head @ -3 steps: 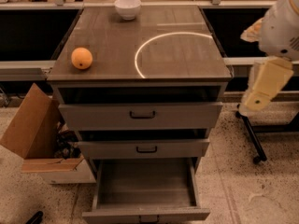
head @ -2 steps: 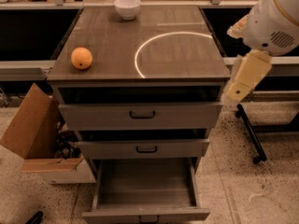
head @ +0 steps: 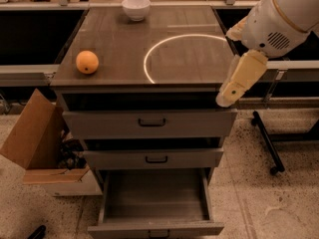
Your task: Place orange into bottom drawer
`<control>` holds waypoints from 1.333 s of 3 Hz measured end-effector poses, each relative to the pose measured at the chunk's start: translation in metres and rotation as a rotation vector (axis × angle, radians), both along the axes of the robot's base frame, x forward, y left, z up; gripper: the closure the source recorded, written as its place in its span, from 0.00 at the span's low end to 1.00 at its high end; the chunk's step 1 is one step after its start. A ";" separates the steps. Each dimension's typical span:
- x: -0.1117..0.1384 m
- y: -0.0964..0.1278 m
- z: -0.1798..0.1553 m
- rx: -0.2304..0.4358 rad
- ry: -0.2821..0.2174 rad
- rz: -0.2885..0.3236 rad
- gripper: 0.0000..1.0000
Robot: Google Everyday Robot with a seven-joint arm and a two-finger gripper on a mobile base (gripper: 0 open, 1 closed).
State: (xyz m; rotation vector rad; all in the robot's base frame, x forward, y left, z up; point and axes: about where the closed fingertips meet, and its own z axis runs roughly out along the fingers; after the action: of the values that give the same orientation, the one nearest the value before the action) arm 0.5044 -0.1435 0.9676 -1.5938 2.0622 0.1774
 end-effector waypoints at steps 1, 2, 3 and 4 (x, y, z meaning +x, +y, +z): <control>0.027 0.013 -0.007 0.038 -0.027 -0.020 0.00; 0.072 0.038 -0.016 0.098 -0.058 -0.044 0.00; 0.112 0.073 -0.021 0.151 -0.082 -0.032 0.00; 0.112 0.073 -0.021 0.151 -0.082 -0.032 0.00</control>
Offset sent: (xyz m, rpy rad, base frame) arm 0.1269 0.0655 -0.0276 0.1702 -0.0915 -0.0759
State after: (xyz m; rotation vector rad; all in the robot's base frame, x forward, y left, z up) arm 0.6163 -0.0705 0.9468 -1.4534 1.9614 0.2457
